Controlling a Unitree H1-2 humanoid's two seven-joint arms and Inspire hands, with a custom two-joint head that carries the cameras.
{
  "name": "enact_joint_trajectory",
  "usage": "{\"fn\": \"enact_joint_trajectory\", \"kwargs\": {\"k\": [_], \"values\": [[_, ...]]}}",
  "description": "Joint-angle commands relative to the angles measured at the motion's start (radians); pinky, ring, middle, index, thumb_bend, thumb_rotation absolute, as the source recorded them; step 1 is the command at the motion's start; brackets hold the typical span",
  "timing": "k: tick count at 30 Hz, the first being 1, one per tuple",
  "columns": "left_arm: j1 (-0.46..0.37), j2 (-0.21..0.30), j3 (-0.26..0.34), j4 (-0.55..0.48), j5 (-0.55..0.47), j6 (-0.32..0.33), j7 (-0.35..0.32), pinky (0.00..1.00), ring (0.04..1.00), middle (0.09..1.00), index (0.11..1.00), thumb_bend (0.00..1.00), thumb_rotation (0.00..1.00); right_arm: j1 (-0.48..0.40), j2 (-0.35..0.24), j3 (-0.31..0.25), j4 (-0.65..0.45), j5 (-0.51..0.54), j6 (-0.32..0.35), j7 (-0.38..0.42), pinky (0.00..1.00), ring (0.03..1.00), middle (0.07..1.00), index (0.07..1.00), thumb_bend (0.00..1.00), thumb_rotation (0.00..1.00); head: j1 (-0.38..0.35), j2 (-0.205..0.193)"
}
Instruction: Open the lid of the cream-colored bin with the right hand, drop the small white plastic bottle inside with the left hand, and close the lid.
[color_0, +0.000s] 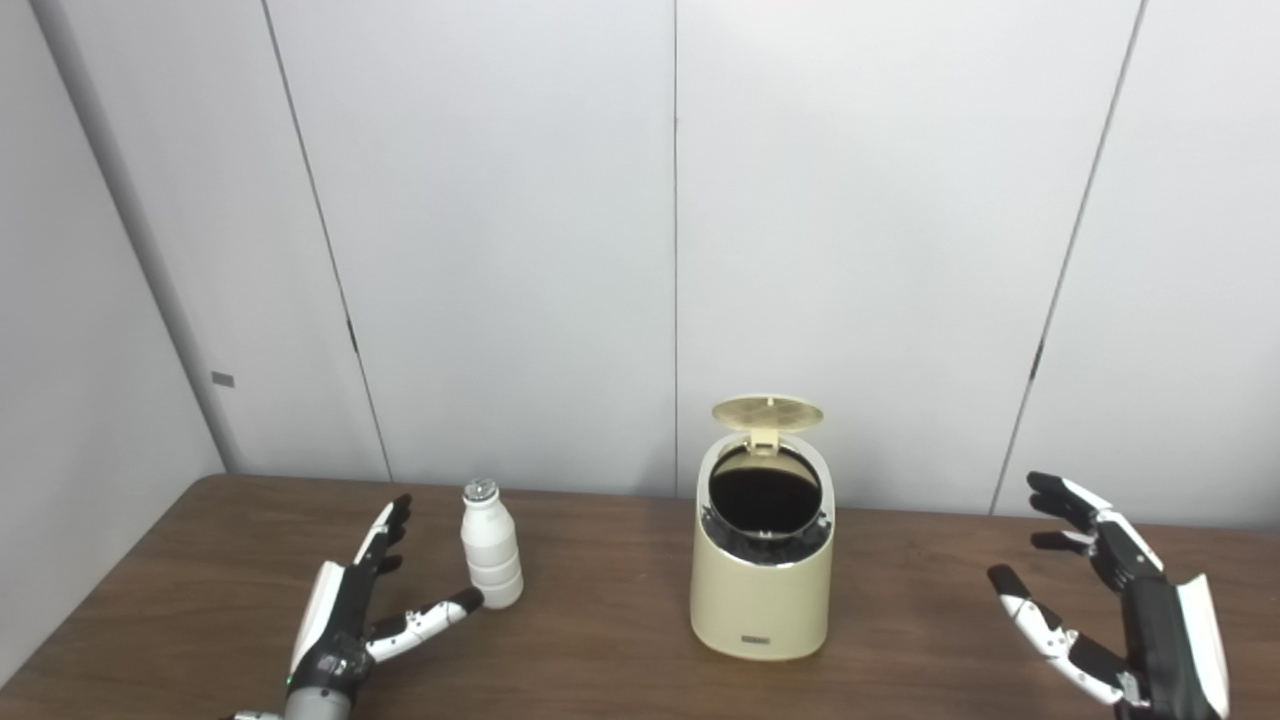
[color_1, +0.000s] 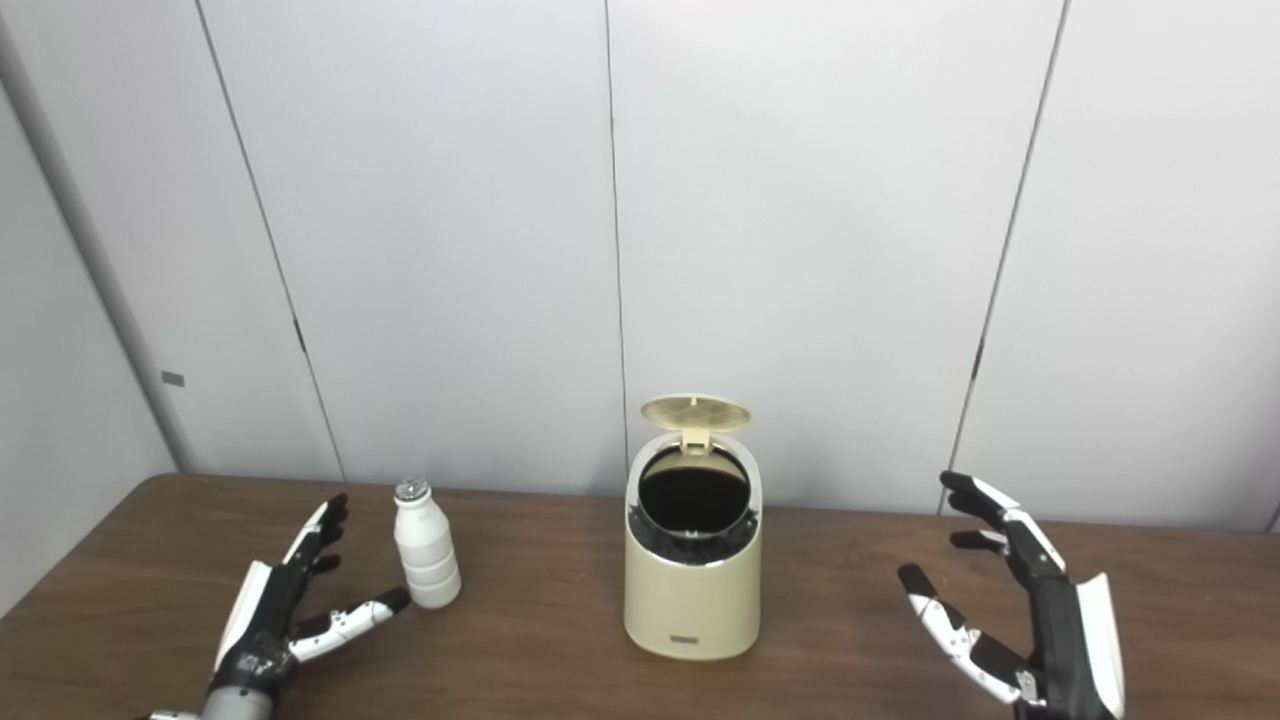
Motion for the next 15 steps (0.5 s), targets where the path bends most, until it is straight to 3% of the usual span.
{"fn": "enact_joint_trajectory", "kwargs": {"k": [1,4,10,15], "values": [[-0.024,-0.012,-0.018,0.011,0.018,0.003,0.024,0.86,0.939,0.960,0.990,1.00,0.45,-0.027,-0.017,-0.011,-0.021,0.012,-0.021,0.002,0.61,0.763,0.791,0.747,0.17,0.19,0.015,0.000],[-0.034,-0.012,-0.035,0.021,0.057,0.047,0.040,0.85,0.934,0.959,0.992,1.00,0.47,-0.028,-0.024,-0.015,-0.018,0.017,-0.019,0.005,0.61,0.762,0.788,0.748,0.18,0.22,0.029,-0.002],[-0.050,-0.013,-0.053,0.043,0.079,0.086,0.051,0.87,0.937,0.957,0.994,1.00,0.44,-0.025,-0.031,-0.019,-0.029,0.020,-0.005,0.014,0.61,0.757,0.782,0.748,0.20,0.40,0.043,-0.001],[-0.068,0.003,-0.077,0.086,0.082,0.092,0.034,0.89,0.950,0.969,0.993,1.00,0.43,-0.022,-0.029,-0.018,-0.038,0.031,-0.003,0.023,0.61,0.752,0.781,0.752,0.20,0.37,0.042,-0.001]]}}
